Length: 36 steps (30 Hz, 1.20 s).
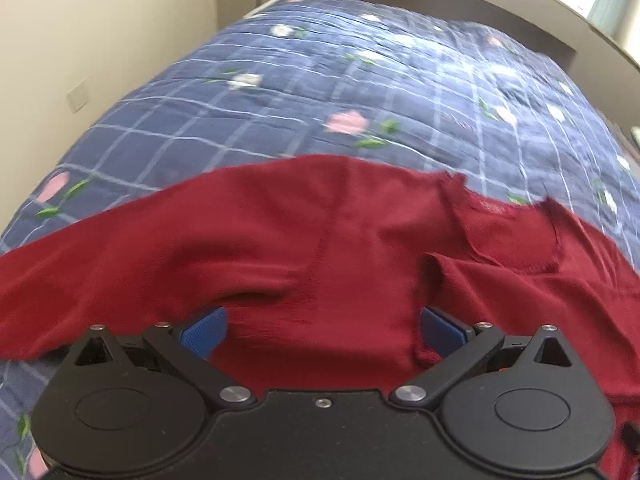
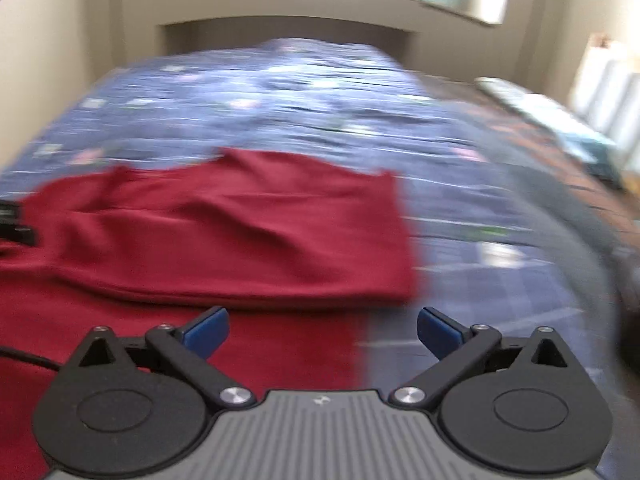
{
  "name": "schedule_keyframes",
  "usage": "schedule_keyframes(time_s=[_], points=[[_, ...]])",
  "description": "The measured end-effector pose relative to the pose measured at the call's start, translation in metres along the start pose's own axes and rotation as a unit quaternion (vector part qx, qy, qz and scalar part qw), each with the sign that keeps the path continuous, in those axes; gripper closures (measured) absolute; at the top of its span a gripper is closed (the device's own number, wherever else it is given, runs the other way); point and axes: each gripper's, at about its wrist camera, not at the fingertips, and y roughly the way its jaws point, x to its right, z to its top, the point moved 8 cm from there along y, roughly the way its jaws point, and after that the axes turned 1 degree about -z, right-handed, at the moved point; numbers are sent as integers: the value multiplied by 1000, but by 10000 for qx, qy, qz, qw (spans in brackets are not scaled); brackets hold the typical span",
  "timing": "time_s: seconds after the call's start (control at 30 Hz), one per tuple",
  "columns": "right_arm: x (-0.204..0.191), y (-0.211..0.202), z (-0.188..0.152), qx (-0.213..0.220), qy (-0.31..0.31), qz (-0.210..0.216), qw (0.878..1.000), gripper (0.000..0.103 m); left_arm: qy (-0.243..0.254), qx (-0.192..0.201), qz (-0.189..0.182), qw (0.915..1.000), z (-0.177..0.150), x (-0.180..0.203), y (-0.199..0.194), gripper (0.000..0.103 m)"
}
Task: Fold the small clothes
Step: 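Lift the cuff with the right gripper and lay it across the sweater body, then open the right gripper to release the sleeve while the left gripper reaches the other cuff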
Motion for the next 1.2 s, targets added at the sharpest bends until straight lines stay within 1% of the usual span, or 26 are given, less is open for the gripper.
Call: schedule_keyframes(time_s=[0.03,0.1,0.2,0.27,0.3,0.33,0.43,0.5,0.6,0.63,0.7,0.73,0.77,0.83,0.87,0.93,1.0,1.2], points=[[16,6,-3,-32,7,-255,9997,0,75,-17,16,10000,-1,5,4,1],[36,17,-7,-90,25,-556,9984,2,203,-99,57,9997,-5,15,14,1],[53,33,-5,-39,88,-749,9971,9,413,-409,206,9981,-15,25,30,1],[54,41,-2,-8,110,-631,9979,18,451,-466,280,9975,-20,26,37,0],[52,43,1,44,107,-530,9985,20,408,-454,274,9978,-20,25,37,0],[50,46,3,135,49,-476,9988,24,366,-458,272,9979,-20,25,38,0],[41,53,4,157,-199,-512,9984,35,364,-424,280,9980,-22,24,38,0],[37,53,4,164,-286,-478,9983,37,385,-380,299,9981,-23,24,37,0],[37,48,1,260,-455,-635,9966,39,396,-360,304,9981,-24,25,37,0],[37,47,1,319,-496,-628,9963,41,405,-357,306,9981,-24,25,37,0],[34,44,2,455,-563,-513,9961,49,426,-338,314,9980,-25,25,38,0],[32,43,4,519,-628,-465,9956,58,432,-323,322,9980,-25,26,37,0],[30,42,4,575,-713,-438,9948,72,439,-303,328,9980,-25,26,37,0],[26,41,7,637,-808,-403,9939,85,446,-262,332,9981,-25,26,37,0],[26,39,8,682,-796,-392,9937,94,449,-249,336,9981,-26,26,37,0],[28,34,9,731,-700,-453,9938,96,458,-239,350,9981,-26,27,36,0],[33,33,8,662,-474,-433,9957,96,452,-245,346,9981,-27,27,37,0],[43,47,-5,213,-192,-471,9985,97,467,-251,343,9980,-27,26,36,0]])
